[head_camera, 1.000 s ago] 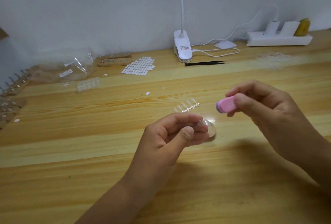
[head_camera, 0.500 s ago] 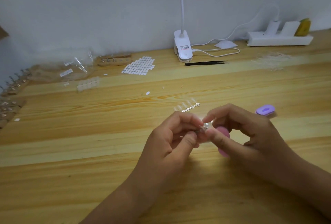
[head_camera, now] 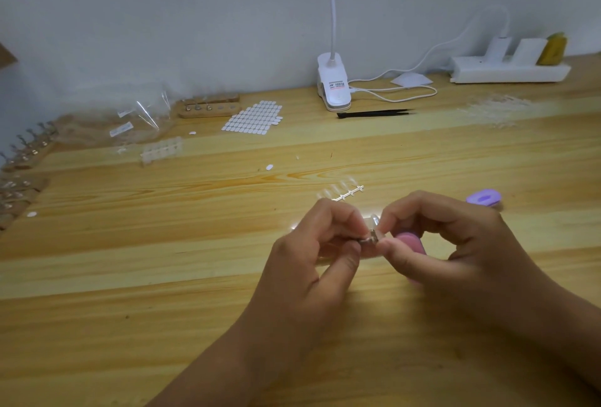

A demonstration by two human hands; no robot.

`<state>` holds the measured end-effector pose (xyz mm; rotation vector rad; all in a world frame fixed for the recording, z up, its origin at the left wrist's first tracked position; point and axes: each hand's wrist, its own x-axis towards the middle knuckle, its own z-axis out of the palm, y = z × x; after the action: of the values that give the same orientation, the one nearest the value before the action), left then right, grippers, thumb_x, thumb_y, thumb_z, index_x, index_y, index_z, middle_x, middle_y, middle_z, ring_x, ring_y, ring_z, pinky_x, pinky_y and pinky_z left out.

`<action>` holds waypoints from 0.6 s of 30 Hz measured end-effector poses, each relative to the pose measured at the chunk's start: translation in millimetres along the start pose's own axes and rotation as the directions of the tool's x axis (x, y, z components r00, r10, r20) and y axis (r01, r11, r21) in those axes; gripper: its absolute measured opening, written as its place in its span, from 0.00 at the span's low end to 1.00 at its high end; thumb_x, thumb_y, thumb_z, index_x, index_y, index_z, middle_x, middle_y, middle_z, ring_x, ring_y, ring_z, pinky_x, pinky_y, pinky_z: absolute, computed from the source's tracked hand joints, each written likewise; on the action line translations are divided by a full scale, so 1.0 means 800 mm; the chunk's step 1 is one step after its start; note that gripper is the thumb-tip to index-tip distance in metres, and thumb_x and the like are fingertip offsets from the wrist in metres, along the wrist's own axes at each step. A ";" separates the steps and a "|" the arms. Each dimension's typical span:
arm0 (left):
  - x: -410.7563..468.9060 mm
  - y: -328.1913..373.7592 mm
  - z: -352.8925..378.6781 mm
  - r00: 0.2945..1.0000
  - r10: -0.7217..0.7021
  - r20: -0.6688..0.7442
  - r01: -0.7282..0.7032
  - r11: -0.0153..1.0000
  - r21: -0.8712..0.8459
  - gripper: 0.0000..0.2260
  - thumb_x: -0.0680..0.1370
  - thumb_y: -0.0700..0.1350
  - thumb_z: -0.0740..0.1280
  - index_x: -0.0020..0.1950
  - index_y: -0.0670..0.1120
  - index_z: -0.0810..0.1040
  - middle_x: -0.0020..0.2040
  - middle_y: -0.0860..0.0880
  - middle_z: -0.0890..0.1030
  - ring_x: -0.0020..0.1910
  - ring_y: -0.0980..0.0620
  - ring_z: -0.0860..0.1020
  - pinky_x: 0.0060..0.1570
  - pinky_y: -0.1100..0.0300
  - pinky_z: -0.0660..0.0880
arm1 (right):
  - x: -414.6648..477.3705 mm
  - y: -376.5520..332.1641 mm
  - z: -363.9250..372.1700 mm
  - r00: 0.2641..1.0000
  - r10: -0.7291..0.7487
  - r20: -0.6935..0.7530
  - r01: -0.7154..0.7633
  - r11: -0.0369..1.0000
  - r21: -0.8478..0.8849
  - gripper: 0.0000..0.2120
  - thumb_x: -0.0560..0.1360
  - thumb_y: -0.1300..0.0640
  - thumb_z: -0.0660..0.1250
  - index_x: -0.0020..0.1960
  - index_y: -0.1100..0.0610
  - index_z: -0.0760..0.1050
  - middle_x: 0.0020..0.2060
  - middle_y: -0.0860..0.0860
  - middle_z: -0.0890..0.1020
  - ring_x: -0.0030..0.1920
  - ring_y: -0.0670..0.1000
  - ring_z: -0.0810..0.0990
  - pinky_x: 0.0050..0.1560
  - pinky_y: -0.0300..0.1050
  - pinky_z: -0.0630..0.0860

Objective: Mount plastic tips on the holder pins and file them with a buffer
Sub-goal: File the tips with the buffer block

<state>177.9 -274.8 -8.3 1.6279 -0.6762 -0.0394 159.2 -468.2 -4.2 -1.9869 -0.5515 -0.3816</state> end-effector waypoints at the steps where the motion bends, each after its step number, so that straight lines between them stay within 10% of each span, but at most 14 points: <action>1: 0.000 0.000 -0.001 1.000 -0.012 -0.006 0.012 0.999 -0.033 0.08 0.78 0.33 0.63 0.51 0.46 0.74 0.46 0.48 0.83 0.49 0.54 0.84 0.51 0.60 0.78 | 0.001 0.001 -0.001 1.000 -0.004 -0.003 0.004 1.000 -0.003 0.05 0.73 0.52 0.73 0.47 0.49 0.80 0.37 0.38 0.79 0.36 0.45 0.78 0.39 0.31 0.74; 18: -0.003 0.006 -0.002 0.998 0.045 -0.036 -0.042 0.996 0.076 0.13 0.77 0.34 0.66 0.50 0.53 0.74 0.45 0.53 0.85 0.50 0.57 0.84 0.51 0.68 0.75 | 0.000 -0.001 -0.002 0.999 -0.041 0.018 0.042 0.998 -0.037 0.05 0.72 0.53 0.75 0.47 0.53 0.82 0.36 0.40 0.79 0.35 0.48 0.78 0.40 0.35 0.74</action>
<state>174.5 -272.6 -4.8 1.6811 -0.6914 0.0486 159.0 -469.4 -2.9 -2.0186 -0.6013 -0.4026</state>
